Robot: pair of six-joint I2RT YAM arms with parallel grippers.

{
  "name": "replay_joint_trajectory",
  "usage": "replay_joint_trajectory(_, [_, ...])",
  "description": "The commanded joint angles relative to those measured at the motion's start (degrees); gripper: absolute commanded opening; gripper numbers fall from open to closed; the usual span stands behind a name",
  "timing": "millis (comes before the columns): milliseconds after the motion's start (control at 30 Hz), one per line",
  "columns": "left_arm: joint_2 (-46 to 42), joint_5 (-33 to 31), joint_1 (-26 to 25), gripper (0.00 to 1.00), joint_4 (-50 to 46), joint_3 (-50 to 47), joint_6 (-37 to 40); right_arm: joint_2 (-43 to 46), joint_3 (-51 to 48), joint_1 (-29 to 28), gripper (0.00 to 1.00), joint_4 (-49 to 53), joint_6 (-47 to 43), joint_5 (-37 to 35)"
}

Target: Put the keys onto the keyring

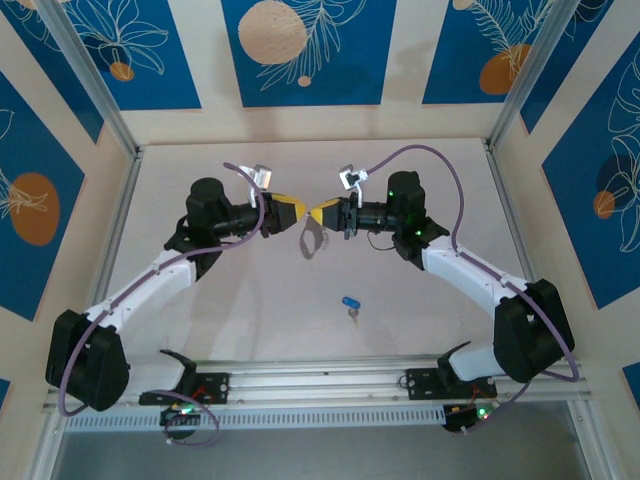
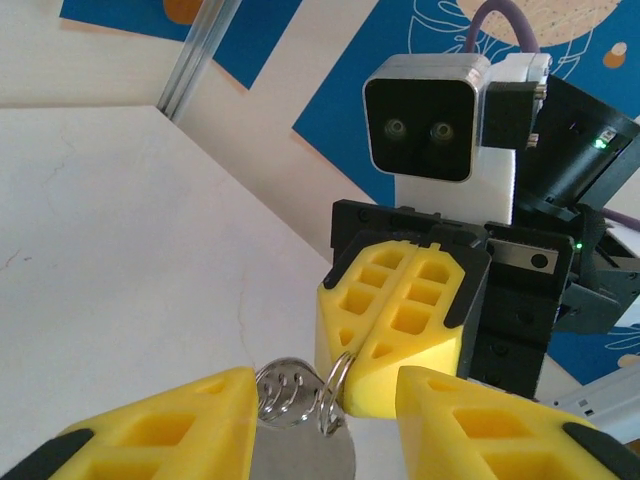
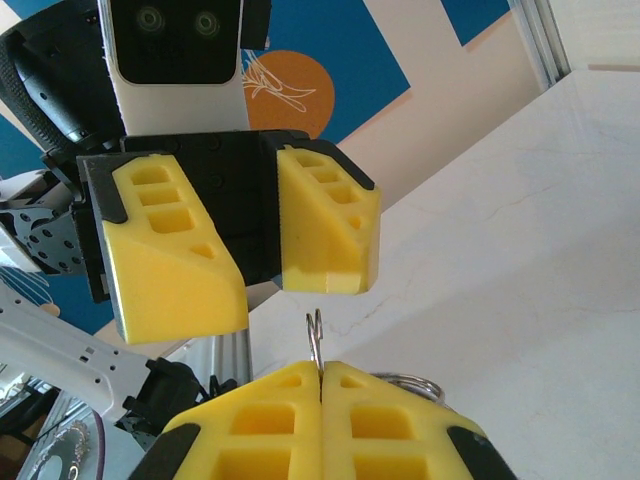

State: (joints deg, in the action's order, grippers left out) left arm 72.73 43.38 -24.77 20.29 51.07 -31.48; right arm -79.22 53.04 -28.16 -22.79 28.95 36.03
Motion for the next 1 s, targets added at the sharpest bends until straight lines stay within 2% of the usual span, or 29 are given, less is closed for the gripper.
replay_joint_trajectory(0, [0.47,1.89,0.39,0.41,2.72,0.54,-0.75,0.79,1.47,-0.58,0.00,-1.43,0.49,0.53])
replay_joint_trajectory(233, [0.70,2.58,0.43,0.37,3.85,-0.38,-1.38,0.79,1.20,-0.85,0.00,-1.64,0.68,0.10])
replay_joint_trajectory(700, [0.48,3.11,0.43,0.35,6.25,-3.16,-2.64,0.77,0.94,-0.93,0.00,-2.26,1.26,-0.61])
replay_joint_trajectory(967, [1.01,3.60,0.43,0.29,9.49,-3.88,-4.49,0.37,0.77,-1.01,0.00,-2.74,1.70,-0.78])
